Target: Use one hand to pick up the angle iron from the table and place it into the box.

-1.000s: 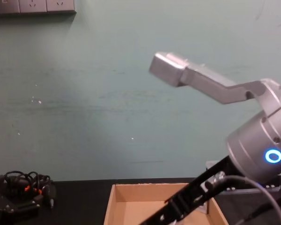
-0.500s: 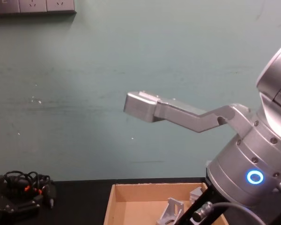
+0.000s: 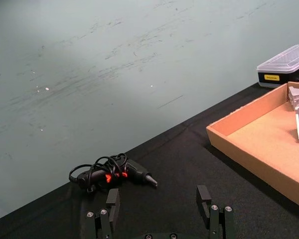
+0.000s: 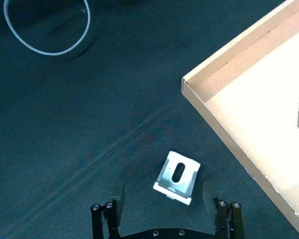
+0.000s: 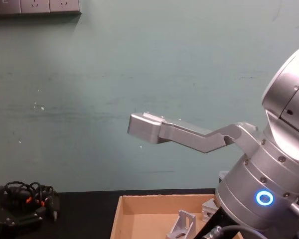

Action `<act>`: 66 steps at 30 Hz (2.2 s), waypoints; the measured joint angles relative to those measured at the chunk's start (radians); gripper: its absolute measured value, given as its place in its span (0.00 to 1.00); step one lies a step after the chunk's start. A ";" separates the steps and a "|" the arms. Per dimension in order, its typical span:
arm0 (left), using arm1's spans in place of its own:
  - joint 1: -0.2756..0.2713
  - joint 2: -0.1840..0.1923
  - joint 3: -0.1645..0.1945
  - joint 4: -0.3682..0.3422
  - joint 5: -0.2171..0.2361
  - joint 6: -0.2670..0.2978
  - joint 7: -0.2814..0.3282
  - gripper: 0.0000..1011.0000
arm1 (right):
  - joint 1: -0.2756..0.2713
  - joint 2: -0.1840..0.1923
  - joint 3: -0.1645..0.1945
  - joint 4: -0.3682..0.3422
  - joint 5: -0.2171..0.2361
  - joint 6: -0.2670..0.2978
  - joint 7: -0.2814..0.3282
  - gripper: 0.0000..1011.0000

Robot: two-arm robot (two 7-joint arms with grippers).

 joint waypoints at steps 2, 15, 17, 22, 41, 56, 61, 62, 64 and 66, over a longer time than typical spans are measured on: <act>0.000 0.000 0.000 0.000 0.000 0.000 0.000 1.00 | 0.002 -0.002 -0.001 0.007 0.001 0.000 0.002 0.99; 0.000 0.000 0.000 0.000 0.000 0.000 0.000 1.00 | 0.017 -0.019 -0.010 0.051 0.004 -0.003 0.001 0.99; 0.000 0.000 0.000 0.000 0.000 0.000 0.000 1.00 | 0.020 -0.021 -0.013 0.056 0.004 -0.006 0.000 0.99; 0.000 0.000 0.000 0.000 0.000 0.000 0.000 1.00 | 0.024 -0.021 -0.017 0.063 0.004 -0.010 0.002 0.99; 0.000 0.000 0.000 0.000 0.000 0.000 0.000 1.00 | 0.021 -0.020 -0.014 0.058 0.003 -0.009 0.001 0.68; 0.000 0.000 0.000 0.000 0.000 0.000 0.000 1.00 | 0.020 -0.020 -0.013 0.057 0.003 -0.008 0.000 0.39; 0.000 0.000 0.000 0.000 0.000 0.000 0.000 1.00 | 0.020 -0.020 -0.013 0.057 0.003 -0.008 -0.001 0.27; 0.000 0.000 0.000 0.000 0.000 0.000 0.000 1.00 | 0.020 -0.020 -0.013 0.057 0.003 -0.008 -0.001 0.25; 0.000 0.000 0.000 0.000 0.000 0.000 0.000 1.00 | 0.020 -0.020 -0.013 0.057 0.003 -0.008 -0.001 0.17; 0.000 0.000 0.000 0.000 0.000 0.000 0.000 1.00 | 0.020 -0.020 -0.013 0.057 0.003 -0.008 -0.001 0.14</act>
